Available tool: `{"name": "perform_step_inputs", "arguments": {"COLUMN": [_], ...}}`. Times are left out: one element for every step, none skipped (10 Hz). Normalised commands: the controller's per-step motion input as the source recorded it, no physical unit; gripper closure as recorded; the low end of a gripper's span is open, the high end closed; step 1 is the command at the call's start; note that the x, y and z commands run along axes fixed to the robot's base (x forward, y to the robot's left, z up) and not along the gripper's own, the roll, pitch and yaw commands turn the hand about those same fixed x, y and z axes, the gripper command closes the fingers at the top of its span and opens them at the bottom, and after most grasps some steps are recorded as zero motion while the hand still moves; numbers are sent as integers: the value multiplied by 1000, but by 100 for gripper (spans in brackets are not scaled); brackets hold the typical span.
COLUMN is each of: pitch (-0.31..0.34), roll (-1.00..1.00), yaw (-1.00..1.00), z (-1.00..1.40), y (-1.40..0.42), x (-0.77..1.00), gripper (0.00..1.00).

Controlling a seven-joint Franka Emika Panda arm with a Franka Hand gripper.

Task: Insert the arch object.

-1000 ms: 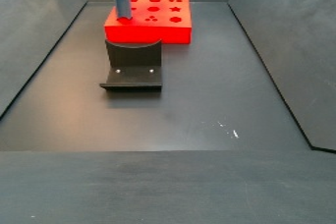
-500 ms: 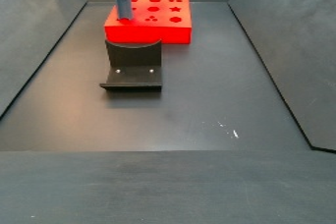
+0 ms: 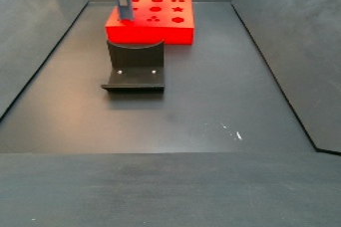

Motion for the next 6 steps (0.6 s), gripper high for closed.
{"name": "perform_step_inputs", "arguments": {"pitch": [-50,-57,-54,-39,0,0], "roll": [13,0,0,0,34,0], "yaw": [0,0,0,0,-14,0], "z": [-463,-417,-414,-311,-83,0], "y": [0,0,0,0,0,0], "x": [-166,-43,-34,-31,0,0], "gripper": [100,100,100,100,100,100]}}
